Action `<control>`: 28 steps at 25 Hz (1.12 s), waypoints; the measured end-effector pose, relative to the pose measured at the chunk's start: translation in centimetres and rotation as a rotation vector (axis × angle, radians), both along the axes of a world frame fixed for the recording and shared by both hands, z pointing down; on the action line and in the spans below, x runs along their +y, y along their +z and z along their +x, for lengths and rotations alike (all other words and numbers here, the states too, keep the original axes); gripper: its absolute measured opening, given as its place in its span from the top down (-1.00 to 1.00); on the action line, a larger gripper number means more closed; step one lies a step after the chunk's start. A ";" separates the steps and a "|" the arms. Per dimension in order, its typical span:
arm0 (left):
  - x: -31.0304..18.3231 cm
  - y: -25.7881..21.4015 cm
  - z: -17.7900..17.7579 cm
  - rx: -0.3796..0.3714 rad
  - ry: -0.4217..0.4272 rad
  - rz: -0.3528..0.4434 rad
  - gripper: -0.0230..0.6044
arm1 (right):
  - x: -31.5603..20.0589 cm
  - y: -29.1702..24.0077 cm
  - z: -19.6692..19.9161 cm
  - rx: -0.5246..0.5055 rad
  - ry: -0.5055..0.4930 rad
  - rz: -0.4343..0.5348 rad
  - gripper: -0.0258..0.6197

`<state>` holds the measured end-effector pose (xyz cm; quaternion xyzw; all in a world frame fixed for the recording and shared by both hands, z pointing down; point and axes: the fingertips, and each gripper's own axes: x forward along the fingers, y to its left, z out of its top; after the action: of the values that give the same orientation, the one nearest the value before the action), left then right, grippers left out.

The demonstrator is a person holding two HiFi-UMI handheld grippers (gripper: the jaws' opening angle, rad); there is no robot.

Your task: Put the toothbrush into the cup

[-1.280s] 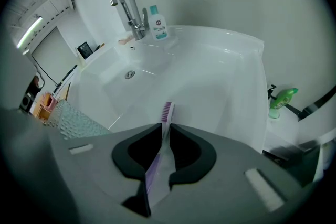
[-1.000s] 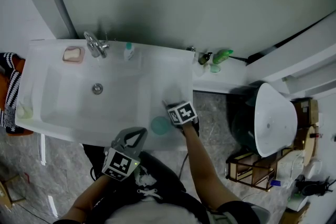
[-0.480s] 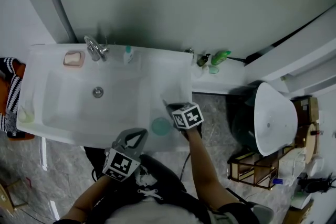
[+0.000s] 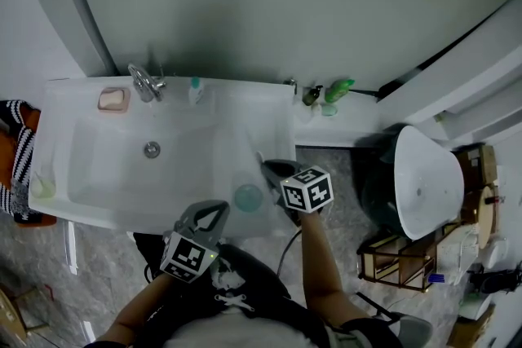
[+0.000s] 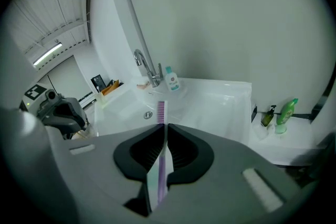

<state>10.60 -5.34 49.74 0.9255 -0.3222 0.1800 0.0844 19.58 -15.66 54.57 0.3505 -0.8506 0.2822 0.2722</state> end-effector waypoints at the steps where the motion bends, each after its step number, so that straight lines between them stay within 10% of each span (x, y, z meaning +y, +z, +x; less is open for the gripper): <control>1: 0.0 0.0 0.1 -0.002 0.002 0.002 0.93 | 0.1 -0.6 0.0 -0.013 0.000 0.011 0.84; 28: 2.8 -1.0 -0.1 -0.025 0.020 0.040 0.93 | 5.7 -16.5 -1.3 -0.531 -0.037 0.425 0.84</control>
<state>10.54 -2.56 48.78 0.9279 -0.3175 0.1858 0.0599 18.32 -9.93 38.10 0.2982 -0.9377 0.1752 -0.0328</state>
